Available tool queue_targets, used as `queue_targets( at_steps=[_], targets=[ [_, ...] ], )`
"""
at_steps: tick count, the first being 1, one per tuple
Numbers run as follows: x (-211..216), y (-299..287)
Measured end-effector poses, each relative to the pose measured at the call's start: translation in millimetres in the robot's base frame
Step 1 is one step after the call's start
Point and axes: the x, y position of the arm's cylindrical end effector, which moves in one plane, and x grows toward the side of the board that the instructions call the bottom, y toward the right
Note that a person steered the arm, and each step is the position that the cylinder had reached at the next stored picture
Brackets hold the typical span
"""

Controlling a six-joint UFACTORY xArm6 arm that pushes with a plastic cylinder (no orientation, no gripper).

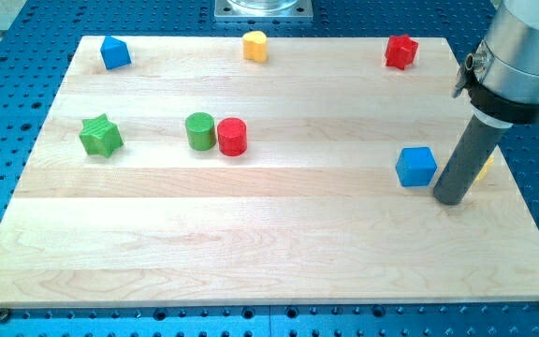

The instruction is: Move the hexagon diagonally to the heart

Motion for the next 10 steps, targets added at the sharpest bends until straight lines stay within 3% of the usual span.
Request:
queue_targets(
  at_steps=[2,3,4,5,6,7,8,9,10],
  targets=[
    [32.1,26.4],
    [7.8,61.6],
    [-43.5,59.2],
    [-72.2,44.8],
    [-71.3,-1.2],
    [-120.2,41.1],
    [-141.8,-30.2],
    [-96.8,-77.3],
    [-41.3,-77.8]
  ],
)
